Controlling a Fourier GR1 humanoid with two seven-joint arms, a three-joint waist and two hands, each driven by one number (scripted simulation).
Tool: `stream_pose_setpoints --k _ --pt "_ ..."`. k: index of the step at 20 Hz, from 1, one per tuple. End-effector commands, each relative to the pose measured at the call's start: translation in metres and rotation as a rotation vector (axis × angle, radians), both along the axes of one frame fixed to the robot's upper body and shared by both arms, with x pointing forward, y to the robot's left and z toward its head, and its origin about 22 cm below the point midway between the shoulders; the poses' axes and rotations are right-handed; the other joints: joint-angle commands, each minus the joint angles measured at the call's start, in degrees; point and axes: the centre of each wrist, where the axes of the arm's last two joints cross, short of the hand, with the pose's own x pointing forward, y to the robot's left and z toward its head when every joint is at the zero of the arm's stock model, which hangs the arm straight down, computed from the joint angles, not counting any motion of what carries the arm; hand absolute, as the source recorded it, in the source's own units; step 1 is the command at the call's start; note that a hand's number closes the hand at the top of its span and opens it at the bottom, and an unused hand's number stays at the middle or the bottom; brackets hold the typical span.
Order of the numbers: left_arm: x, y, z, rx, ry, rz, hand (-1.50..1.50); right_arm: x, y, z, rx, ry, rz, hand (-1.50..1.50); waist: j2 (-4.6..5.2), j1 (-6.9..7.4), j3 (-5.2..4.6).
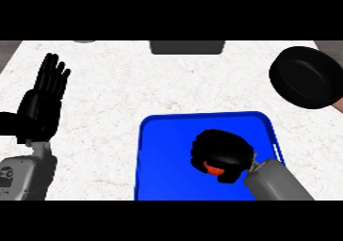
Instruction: Pick the tomato from the tray and place it in the pot
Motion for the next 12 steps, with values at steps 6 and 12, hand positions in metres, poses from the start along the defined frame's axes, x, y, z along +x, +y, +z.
stream_pose_setpoints --k 6,12 --pt "-0.002 0.006 -0.002 0.012 0.008 0.022 0.00 0.053 -0.014 0.033 0.163 -0.042 -0.967 1.50 0.33 -0.80 -0.06" --pt "0.004 -0.002 0.004 0.013 -0.013 -0.008 0.00 0.085 -0.004 0.098 0.286 -0.272 -1.471 1.50 0.16 0.71 -0.15"
